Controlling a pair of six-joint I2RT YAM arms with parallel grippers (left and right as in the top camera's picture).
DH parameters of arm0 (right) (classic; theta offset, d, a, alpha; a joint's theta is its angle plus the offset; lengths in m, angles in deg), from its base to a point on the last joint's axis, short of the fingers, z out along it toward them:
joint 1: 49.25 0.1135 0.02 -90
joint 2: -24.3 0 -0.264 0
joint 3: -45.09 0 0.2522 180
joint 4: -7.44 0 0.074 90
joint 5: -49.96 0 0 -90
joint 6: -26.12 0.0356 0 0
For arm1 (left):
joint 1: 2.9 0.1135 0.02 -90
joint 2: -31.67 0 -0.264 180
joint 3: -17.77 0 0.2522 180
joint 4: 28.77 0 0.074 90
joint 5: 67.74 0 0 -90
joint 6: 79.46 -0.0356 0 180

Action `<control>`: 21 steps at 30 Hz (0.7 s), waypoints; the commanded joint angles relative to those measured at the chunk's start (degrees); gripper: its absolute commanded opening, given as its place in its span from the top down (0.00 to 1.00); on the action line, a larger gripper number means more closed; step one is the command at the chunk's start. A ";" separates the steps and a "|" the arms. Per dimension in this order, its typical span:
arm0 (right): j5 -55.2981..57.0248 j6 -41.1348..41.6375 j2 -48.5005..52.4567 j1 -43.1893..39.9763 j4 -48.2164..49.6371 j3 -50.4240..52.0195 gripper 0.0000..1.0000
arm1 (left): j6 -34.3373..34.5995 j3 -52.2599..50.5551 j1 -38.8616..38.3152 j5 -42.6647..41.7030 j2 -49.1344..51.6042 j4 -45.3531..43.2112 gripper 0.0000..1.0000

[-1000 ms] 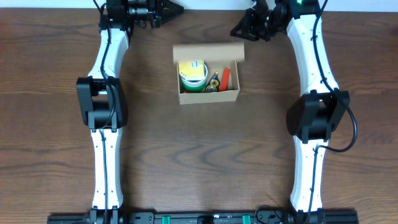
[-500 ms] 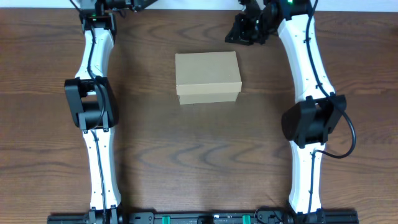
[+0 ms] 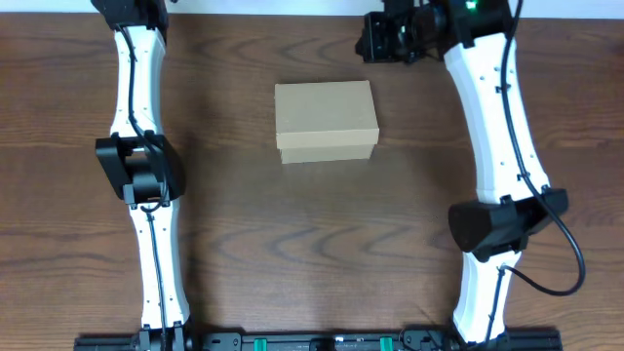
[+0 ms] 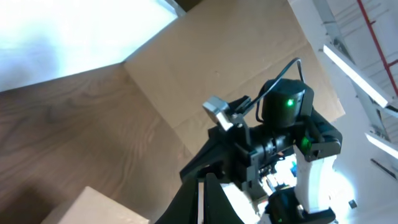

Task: Pack container
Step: 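Move both grippers above the closed lid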

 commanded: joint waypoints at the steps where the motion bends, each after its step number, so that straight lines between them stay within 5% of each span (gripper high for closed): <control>1: 1.31 -1.03 -0.46 0.20 -0.96 -0.44 0.99 | 3.19 5.33 -0.66 -0.55 -0.59 2.99 0.95; 13: 1.29 -1.22 -0.66 1.46 -1.95 -0.44 0.99 | -0.76 18.75 -0.11 -0.52 -0.79 29.09 0.95; 21: 1.29 -1.22 -1.09 2.82 -1.97 -0.44 0.99 | -13.03 18.86 2.03 2.16 -0.79 47.25 0.95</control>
